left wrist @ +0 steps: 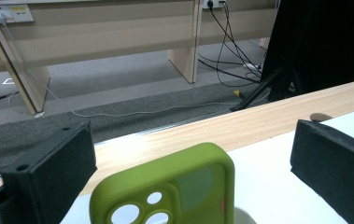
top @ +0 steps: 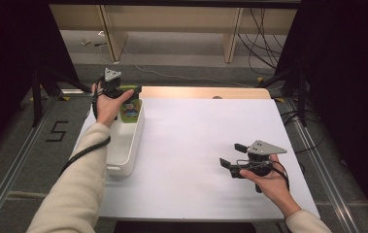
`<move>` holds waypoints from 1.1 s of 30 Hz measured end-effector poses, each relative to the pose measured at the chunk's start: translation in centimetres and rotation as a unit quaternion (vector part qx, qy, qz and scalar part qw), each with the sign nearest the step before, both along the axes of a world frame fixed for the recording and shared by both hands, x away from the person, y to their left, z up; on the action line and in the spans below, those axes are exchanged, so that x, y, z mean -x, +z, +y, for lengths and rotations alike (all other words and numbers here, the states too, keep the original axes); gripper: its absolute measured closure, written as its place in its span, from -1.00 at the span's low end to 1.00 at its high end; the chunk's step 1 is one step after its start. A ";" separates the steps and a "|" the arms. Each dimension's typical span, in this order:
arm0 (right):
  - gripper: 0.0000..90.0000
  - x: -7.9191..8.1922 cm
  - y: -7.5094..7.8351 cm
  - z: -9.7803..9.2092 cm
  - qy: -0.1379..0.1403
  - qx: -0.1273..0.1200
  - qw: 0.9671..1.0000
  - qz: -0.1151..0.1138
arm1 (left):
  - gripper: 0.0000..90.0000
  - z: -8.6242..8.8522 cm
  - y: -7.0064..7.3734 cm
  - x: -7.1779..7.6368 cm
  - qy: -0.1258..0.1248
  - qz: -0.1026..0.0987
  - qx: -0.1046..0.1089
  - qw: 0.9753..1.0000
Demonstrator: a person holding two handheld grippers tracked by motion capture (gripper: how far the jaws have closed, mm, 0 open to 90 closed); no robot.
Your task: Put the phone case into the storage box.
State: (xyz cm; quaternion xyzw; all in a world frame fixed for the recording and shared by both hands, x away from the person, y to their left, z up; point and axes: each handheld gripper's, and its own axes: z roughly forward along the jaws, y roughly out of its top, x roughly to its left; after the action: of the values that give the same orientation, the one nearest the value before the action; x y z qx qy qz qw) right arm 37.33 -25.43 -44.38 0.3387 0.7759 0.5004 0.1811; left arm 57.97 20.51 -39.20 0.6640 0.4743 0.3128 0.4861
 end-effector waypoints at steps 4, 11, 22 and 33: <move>-0.60 0.0 0.0 0.0 0.000 -0.001 1.000 -0.001 | -1.00 0.1 0.5 0.3 0.002 -0.004 -0.003 1.000; -0.60 0.0 0.0 0.0 0.000 0.000 1.000 0.000 | -1.00 0.3 1.4 1.1 -0.003 -0.006 0.005 1.000; -0.60 0.0 0.0 0.0 -0.001 0.000 1.000 0.000 | -1.00 0.4 2.2 2.7 -0.020 -0.005 0.007 1.000; -0.60 0.0 0.0 0.0 -0.002 -0.001 1.000 -0.001 | -0.99 0.9 2.7 4.8 -0.024 0.002 0.010 1.000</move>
State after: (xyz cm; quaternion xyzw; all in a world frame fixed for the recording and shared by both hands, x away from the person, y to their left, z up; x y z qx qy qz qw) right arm 37.36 -25.45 -44.35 0.3400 0.7747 0.5009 0.1826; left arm 53.17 21.40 -36.53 0.6708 0.4625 0.2954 0.4989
